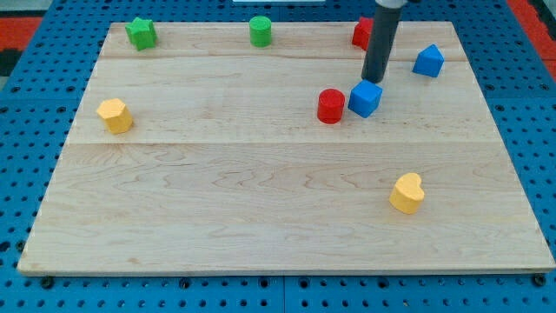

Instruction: Move the blue cube vertically to the yellow heart

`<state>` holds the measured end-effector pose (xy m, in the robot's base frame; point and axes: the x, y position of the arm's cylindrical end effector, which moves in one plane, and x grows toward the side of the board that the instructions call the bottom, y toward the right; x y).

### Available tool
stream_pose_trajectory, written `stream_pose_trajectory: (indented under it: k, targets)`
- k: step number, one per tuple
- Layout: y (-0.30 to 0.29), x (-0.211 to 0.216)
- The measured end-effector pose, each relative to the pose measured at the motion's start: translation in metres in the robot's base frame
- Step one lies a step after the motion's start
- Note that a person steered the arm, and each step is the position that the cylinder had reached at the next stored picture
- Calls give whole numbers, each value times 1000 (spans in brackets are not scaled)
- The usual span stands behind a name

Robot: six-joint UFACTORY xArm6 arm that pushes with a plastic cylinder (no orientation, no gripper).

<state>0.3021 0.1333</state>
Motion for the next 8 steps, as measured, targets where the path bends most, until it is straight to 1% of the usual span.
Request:
stream_pose_trajectory:
  k: [1,2,4,5,6,7,8]
  targets:
    - [-36,0]
    - [-12,39]
    - [-50,53]
    - [16,79]
    - [36,79]
    - [44,64]
    - [149,72]
